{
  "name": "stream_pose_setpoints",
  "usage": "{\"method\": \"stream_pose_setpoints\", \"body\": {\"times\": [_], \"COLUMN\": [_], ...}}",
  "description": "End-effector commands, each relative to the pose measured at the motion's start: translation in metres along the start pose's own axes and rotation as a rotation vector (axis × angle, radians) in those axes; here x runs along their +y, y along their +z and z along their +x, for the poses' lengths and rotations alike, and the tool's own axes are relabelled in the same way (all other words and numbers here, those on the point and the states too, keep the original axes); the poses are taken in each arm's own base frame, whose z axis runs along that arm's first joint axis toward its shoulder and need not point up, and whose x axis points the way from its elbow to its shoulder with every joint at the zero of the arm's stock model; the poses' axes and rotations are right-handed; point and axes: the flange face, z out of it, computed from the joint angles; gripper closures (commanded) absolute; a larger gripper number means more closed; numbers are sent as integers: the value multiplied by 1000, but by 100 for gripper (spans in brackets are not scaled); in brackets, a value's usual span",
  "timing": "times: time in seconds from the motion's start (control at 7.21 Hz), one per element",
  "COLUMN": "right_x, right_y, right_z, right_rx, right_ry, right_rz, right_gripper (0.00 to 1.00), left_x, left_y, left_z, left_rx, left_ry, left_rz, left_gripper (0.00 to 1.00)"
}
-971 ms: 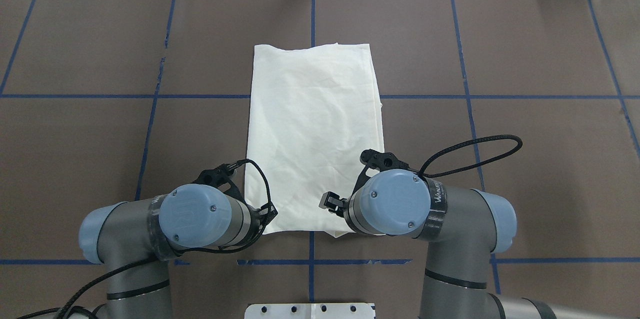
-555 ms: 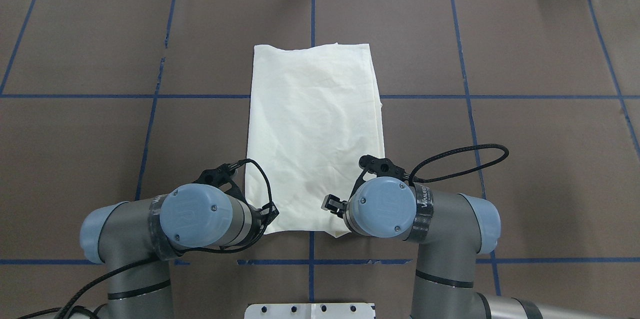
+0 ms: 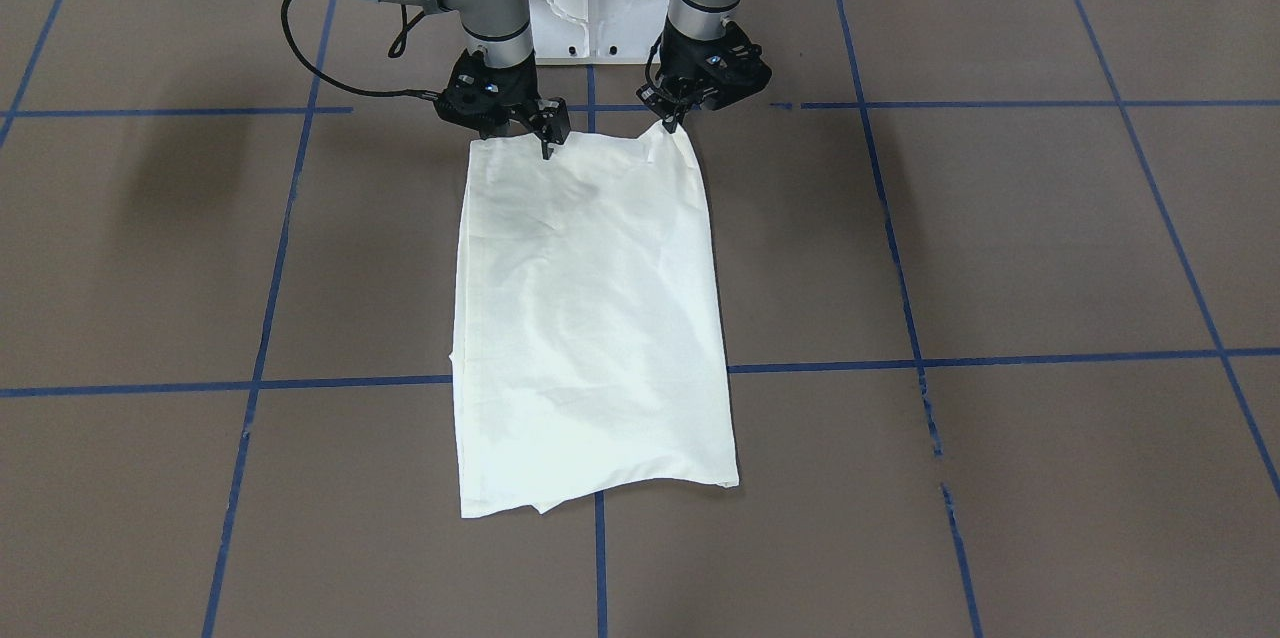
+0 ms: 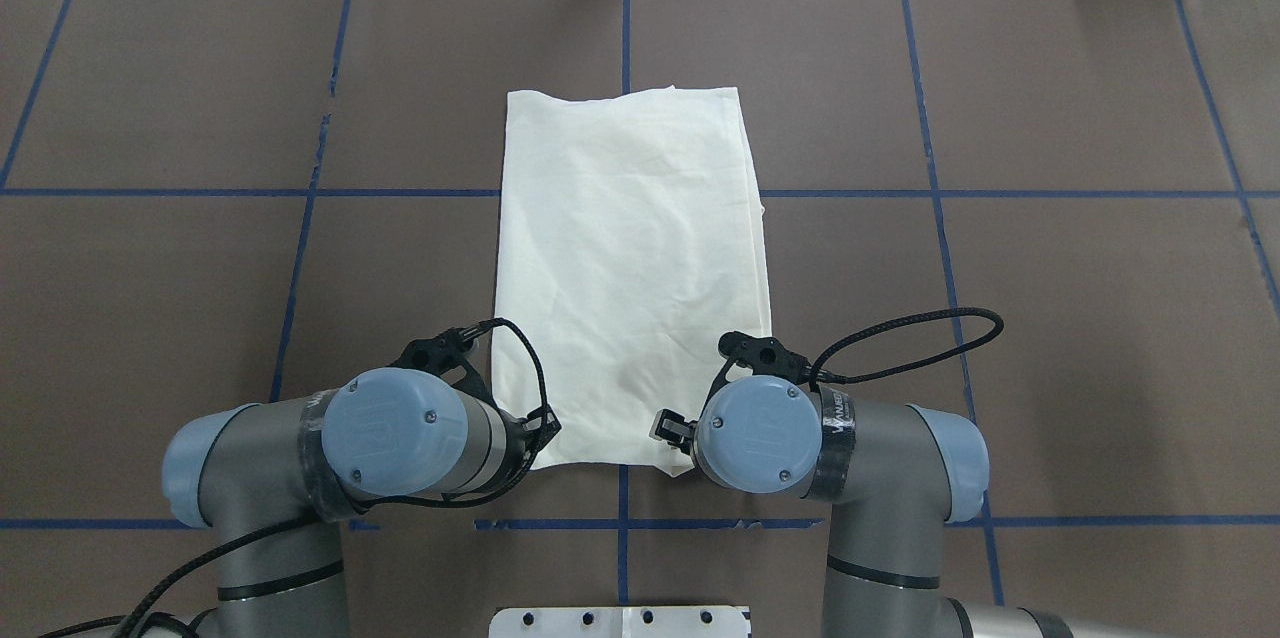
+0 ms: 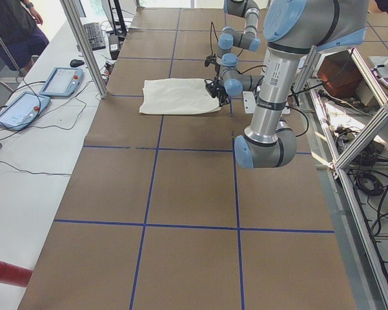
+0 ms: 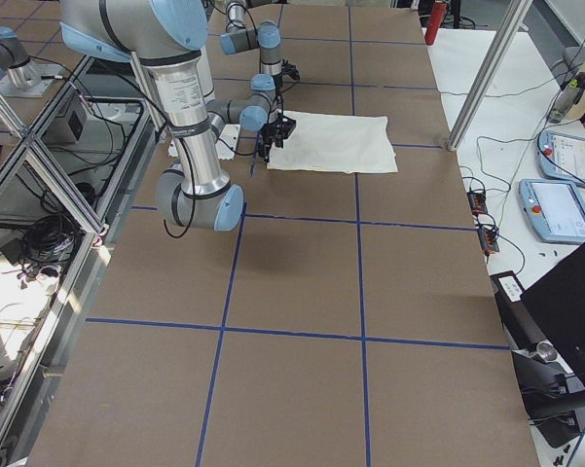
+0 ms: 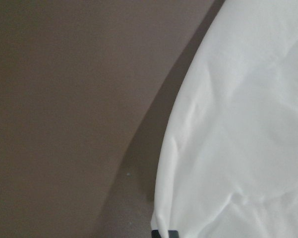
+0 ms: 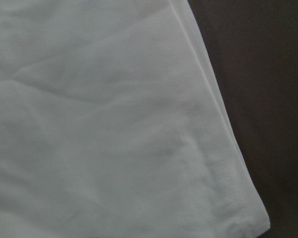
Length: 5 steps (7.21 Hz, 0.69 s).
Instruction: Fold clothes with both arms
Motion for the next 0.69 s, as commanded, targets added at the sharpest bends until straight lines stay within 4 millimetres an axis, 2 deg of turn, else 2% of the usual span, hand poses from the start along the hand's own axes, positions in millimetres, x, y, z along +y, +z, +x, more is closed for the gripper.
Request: {"method": "stream_pose_setpoints", "body": {"times": [0.0,0.56], "right_x": [4,-5], "right_y": [1,-1], "right_z": [1,1], "right_rx": [2,0], "right_ry": [6,18], "right_rz": [-6,4], "right_gripper": [0,0], "left_x": [0,0], "left_y": [0,-1], "left_z": [0,1], "left_rx": [0,4], "left_ry": [0,0], "left_rz": [-1,0], "left_gripper": [100,100]}}
